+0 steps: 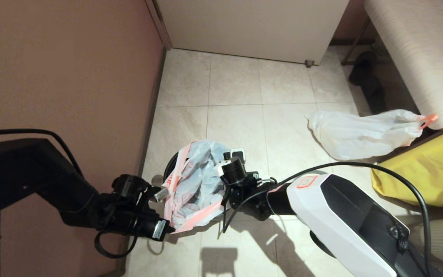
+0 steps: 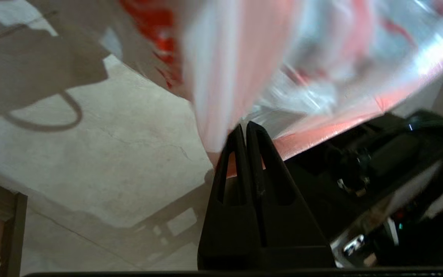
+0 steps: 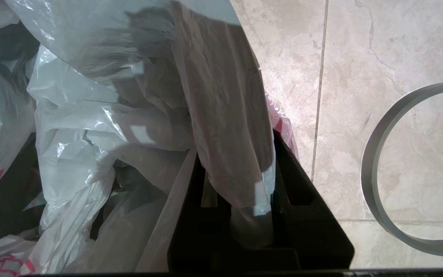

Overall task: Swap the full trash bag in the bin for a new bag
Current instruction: Put the new garbage bag on the trash can

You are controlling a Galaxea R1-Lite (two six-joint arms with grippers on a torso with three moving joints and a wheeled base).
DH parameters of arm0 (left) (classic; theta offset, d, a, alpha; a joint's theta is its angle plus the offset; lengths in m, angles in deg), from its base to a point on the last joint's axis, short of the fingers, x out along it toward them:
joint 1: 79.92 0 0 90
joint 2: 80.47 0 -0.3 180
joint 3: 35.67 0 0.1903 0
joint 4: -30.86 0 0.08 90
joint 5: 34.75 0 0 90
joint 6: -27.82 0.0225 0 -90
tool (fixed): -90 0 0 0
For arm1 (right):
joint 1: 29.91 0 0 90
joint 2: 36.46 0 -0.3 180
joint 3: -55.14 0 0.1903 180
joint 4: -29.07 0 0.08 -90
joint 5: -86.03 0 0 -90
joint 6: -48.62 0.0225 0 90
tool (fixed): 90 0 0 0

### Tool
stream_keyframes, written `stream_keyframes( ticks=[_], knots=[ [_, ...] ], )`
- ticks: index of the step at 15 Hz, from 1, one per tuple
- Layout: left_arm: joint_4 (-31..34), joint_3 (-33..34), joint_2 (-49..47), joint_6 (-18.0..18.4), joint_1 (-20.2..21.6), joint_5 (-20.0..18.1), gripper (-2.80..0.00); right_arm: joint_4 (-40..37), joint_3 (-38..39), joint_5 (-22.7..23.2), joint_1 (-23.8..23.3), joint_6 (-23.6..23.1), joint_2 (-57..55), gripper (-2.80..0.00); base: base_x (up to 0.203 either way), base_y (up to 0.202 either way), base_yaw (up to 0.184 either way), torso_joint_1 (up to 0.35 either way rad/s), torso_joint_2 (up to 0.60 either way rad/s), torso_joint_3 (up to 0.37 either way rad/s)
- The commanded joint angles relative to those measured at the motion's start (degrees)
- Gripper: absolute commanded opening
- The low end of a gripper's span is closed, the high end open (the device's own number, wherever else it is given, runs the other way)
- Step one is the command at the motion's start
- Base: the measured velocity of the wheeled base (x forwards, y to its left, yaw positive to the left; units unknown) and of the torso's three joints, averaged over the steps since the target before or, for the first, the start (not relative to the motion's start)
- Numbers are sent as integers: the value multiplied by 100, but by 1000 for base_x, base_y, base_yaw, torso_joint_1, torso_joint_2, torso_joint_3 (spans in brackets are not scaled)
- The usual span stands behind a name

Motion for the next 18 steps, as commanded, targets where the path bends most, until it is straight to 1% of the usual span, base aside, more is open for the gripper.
stream_keyframes(
  ticks=[1,2,4,5,7,8,9,10,12,13,15,16,17,18],
  knots=[
    [-305,-171,-429,-350,70,51,-280,2,130,-4,117,19,231,-280,0,0,0,0,0,0],
    [-357,-273,-519,-528,65,169,-280,1,148,-1,157,20,271,-280,0,0,0,0,0,0],
    [-386,-449,-723,-630,-24,562,-280,-6,148,14,279,20,376,-280,0,0,0,0,0,0],
    [-388,-550,-783,-817,-48,648,-280,-8,161,14,357,34,433,-280,0,0,0,0,0,0],
    [-389,-706,-824,-1195,-173,698,-280,-16,349,18,487,180,567,-280,0,0,0,0,0,0],
    [-393,-752,-857,-1243,-212,717,-280,-10,429,15,534,212,568,-280,0,0,0,0,0,0],
    [-389,-846,-932,-1317,-220,816,-280,-8,437,14,523,238,508,-280,0,0,0,0,0,0],
    [-389,-975,-1027,-1494,-241,988,-280,0,438,14,500,308,467,-280,0,0,0,0,0,0],
    [-379,-1283,-1296,-1766,-302,1541,-280,-8,443,28,481,529,511,-280,0,0,0,0,0,0],
    [-354,-1503,-1377,-2021,-316,1748,-280,-8,468,62,481,595,546,-280,0,0,0,0,0,0],
    [-135,-2008,-1466,-2758,-333,1938,-280,39,469,89,361,630,573,-280,0,0,0,0,0,0],
    [61,-2233,-1500,-3045,-335,2022,-280,47,458,121,277,690,573,-280,0,0,0,0,0,0],
    [148,-2412,-1565,-3226,-330,2159,-280,45,471,177,249,809,602,-280,0,0,0,0,0,0],
    [170,-2576,-1660,-3452,-321,2397,-280,45,512,228,237,971,701,-280,0,0,0,0,0,0]
  ],
)
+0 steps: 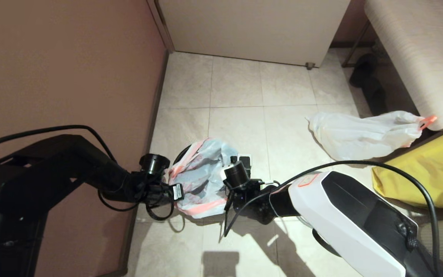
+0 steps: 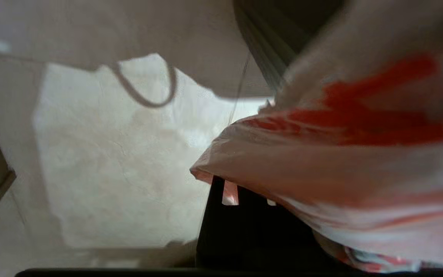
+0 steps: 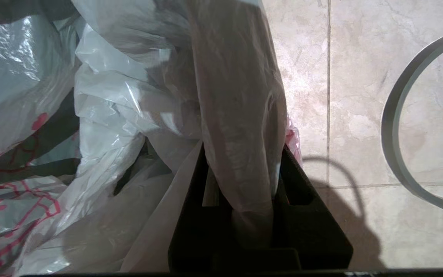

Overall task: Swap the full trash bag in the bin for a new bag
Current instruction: Put the new garbage bag on the trash can

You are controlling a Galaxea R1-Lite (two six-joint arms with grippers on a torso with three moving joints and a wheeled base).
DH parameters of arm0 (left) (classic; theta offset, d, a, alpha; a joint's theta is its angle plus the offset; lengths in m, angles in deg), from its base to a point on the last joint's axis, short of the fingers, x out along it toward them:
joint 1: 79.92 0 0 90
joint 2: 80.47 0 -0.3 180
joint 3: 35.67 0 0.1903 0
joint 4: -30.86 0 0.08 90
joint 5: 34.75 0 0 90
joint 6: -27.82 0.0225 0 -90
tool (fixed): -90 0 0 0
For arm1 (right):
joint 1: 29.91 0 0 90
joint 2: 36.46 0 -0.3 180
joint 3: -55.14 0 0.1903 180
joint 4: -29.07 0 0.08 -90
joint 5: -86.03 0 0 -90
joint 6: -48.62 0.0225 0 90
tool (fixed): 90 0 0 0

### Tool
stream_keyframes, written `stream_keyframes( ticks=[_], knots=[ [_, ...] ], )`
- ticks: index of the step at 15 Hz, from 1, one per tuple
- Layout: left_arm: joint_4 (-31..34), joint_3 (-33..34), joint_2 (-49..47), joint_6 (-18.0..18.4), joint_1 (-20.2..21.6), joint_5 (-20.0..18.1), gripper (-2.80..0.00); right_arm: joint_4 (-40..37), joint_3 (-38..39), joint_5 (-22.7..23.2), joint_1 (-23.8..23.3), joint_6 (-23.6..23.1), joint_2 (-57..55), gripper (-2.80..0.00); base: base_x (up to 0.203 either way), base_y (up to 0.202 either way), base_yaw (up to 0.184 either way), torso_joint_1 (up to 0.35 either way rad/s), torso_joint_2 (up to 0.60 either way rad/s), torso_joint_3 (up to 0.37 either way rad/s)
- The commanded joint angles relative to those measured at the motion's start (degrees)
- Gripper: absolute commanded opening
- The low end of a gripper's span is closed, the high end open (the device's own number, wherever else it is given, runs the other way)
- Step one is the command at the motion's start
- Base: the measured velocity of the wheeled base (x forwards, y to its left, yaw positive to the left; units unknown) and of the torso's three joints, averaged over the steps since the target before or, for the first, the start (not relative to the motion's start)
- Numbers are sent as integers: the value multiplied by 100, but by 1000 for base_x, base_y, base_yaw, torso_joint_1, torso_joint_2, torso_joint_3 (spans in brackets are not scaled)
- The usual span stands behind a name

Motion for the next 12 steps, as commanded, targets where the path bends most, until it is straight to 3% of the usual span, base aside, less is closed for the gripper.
stream_keyframes(
  ticks=[1,4,6,8,12],
  knots=[
    [-32,-140,-207,-190,7,152,-280,19,135,100,-48,282,277,-280,0,0,0,0,0,0],
    [-149,64,37,-216,4,-157,-280,25,153,232,-112,335,442,-280,0,0,0,0,0,0],
    [-782,380,218,-238,62,-507,-280,-34,225,230,-81,233,640,-280,0,0,0,0,0,0],
    [-1427,720,309,-233,92,-582,-280,-10,642,167,-7,-106,853,-280,0,0,0,0,0,0],
    [-2224,1330,584,-189,112,-1155,-280,-3,905,-13,44,-336,968,-280,0,0,0,0,0,0]
  ],
)
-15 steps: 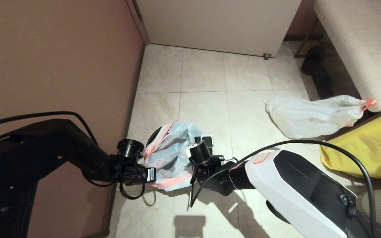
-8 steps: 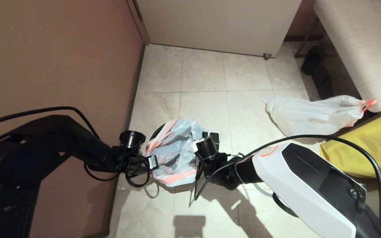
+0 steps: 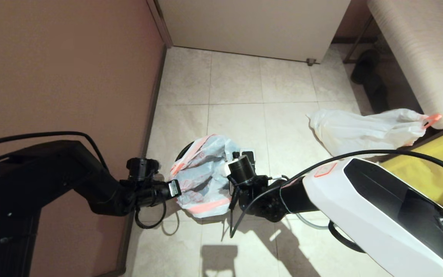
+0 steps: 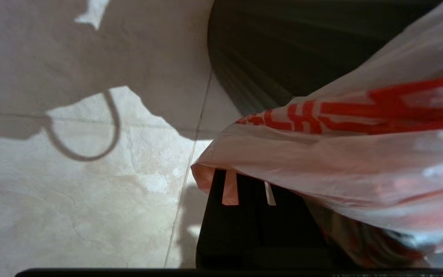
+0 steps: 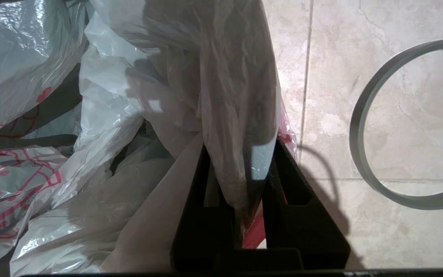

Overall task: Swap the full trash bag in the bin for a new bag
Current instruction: Put the new garbage bag on the trash can

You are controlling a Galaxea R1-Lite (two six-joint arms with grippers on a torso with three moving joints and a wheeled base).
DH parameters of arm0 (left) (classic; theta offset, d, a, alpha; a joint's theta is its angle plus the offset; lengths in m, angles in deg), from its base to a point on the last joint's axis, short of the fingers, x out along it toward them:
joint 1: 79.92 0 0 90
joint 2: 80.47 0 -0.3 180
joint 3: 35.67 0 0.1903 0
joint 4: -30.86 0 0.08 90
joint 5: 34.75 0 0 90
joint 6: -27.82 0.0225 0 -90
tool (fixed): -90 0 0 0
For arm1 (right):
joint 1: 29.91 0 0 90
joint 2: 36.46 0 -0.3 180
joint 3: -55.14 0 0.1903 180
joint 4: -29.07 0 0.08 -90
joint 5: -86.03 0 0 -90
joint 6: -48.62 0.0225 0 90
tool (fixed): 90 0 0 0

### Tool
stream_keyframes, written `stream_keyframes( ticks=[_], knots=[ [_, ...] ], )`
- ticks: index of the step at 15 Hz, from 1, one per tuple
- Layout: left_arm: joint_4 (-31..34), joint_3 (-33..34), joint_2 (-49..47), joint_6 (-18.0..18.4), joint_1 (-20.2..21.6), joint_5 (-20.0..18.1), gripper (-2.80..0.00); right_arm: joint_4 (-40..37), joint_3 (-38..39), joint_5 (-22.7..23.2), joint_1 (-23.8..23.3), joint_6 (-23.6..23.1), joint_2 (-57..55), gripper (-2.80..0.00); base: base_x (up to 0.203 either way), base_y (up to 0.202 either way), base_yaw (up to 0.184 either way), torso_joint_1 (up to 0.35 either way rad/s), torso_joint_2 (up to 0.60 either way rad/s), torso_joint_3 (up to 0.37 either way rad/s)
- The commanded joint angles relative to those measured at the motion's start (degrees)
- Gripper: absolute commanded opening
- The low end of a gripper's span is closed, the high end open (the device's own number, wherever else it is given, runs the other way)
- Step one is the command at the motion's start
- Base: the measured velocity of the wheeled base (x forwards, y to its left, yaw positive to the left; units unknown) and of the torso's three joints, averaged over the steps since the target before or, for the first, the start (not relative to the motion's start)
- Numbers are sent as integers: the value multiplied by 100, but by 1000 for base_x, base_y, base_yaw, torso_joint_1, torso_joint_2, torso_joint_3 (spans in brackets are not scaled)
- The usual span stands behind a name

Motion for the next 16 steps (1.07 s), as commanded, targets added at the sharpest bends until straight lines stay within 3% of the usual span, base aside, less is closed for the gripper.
stream_keyframes(
  ticks=[1,5,8,11,13,14,16],
  knots=[
    [-326,268,196,-9,23,-209,-280,10,51,-23,-66,-64,164,-280,0,0,0,0,0,0],
    [-1300,834,465,0,37,-470,-280,28,-14,13,-256,-216,173,-280,0,0,0,0,0,0],
    [-1550,959,566,-8,37,-499,-280,-33,13,64,-242,-275,386,-280,0,0,0,0,0,0],
    [-1636,1024,531,0,19,-517,-280,-60,97,0,-210,-657,323,-280,0,0,0,0,0,0],
    [-1747,1163,564,0,35,-812,-280,-38,143,-47,-241,-932,255,-280,0,0,0,0,0,0],
    [-2039,1351,593,12,84,-1108,-280,-35,136,-49,-290,-1065,129,0,0,0,0,0,0,0],
    [-2586,1710,618,94,216,-1794,-280,8,25,-12,-357,-1109,-33,0,0,0,0,0,0,0]
  ],
)
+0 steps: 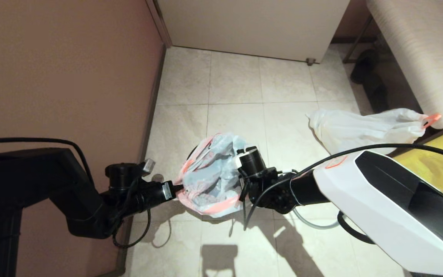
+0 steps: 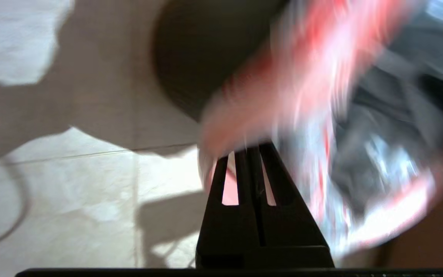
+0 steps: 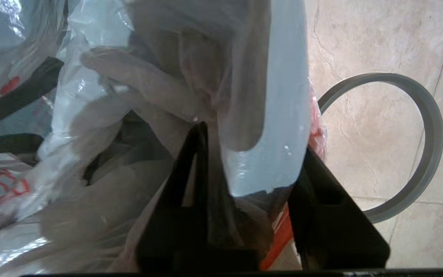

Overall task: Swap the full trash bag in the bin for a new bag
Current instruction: Put the new garbage bag on the trash can

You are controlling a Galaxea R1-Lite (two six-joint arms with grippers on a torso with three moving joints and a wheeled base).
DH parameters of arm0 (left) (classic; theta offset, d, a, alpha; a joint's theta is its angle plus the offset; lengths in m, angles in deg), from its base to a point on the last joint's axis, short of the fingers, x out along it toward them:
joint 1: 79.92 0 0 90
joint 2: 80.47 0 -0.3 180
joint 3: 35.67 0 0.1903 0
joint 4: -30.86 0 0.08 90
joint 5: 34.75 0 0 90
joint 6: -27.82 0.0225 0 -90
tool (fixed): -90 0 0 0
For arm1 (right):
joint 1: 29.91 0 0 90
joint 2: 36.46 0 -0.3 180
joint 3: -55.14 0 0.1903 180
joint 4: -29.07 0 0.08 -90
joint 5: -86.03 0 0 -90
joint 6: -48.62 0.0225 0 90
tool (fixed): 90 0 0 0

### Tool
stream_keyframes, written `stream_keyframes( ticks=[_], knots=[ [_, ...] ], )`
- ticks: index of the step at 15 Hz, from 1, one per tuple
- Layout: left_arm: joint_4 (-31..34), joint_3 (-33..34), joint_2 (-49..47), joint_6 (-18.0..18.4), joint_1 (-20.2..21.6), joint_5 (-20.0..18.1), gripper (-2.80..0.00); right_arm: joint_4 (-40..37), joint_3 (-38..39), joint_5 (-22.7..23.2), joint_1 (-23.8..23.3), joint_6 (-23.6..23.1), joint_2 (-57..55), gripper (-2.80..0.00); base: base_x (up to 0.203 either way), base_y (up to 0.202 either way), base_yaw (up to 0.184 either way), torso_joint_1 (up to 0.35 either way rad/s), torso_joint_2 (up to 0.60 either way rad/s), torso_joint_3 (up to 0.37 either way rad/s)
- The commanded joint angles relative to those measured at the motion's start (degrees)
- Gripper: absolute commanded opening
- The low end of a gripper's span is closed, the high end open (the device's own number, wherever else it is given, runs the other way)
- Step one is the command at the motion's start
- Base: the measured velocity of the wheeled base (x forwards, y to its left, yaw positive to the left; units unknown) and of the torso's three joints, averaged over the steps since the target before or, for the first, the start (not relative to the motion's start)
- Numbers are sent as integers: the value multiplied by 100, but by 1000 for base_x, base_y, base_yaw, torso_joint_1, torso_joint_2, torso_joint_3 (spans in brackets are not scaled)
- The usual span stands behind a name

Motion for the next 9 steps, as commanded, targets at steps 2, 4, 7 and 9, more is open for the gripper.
stream_keyframes(
  ticks=[2,4,7,9],
  knots=[
    [-374,357,95,143,197,-742,-280,6,-167,28,-40,32,-34,0,0,0,0,0,0,0],
    [-787,572,35,388,302,-1284,-280,-84,-91,25,-21,17,258,0,0,0,0,0,0,0],
    [-960,627,-35,417,309,-1318,-280,-325,457,22,2,45,816,0,0,0,0,0,0,0],
    [-959,627,-44,426,309,-1316,-280,-375,1145,17,42,121,1264,0,0,0,0,0,0,0]
  ],
)
